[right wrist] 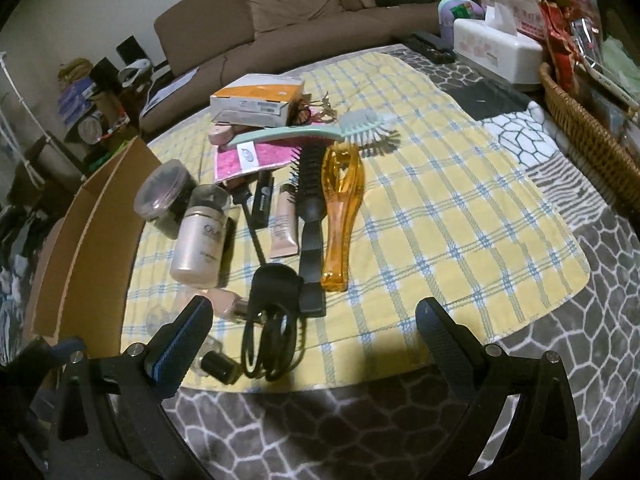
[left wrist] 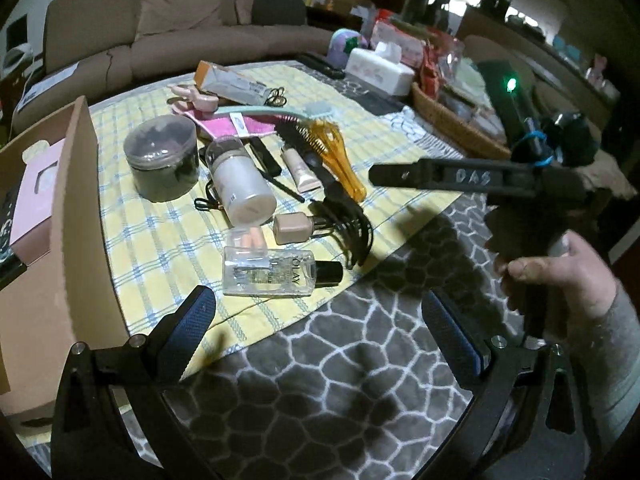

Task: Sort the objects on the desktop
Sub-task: 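Withdraw both grippers from the box back over the table items, then hover the right gripper over the orange hairbrush while the left tool waits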

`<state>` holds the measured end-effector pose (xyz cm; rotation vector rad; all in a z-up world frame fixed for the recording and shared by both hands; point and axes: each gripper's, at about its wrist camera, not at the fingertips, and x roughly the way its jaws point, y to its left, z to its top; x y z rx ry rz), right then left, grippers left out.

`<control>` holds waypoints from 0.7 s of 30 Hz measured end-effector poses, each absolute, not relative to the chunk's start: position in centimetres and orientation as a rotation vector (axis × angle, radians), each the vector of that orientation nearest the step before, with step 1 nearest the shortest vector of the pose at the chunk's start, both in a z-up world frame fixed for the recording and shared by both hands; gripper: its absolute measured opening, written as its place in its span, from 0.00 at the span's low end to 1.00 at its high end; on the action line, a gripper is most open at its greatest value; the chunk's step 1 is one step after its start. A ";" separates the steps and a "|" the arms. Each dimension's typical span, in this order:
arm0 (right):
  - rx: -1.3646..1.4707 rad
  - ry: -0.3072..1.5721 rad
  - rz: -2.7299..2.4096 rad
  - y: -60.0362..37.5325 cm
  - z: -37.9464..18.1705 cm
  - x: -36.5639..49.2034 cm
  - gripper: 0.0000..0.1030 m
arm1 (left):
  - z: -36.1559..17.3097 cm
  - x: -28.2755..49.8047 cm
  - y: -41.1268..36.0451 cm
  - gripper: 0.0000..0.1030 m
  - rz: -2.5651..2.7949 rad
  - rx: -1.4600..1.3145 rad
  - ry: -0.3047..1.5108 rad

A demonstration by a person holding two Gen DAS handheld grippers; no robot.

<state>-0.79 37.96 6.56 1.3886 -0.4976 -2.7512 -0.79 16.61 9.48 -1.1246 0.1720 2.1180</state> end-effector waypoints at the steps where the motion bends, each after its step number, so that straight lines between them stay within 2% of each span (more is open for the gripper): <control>1: 1.387 -0.506 -2.751 38.2 6.4 -0.9 1.00 | 9.0 -1.0 16.8 1.00 2.124 -1.125 0.172; 7: 1.370 -0.586 -2.720 39.1 6.1 -1.3 1.00 | 6.3 -1.8 18.4 1.00 2.157 -1.128 0.228; 21: 1.416 -0.523 -2.684 38.7 5.5 -1.3 1.00 | 2.1 -5.4 20.3 1.00 2.195 -1.223 0.265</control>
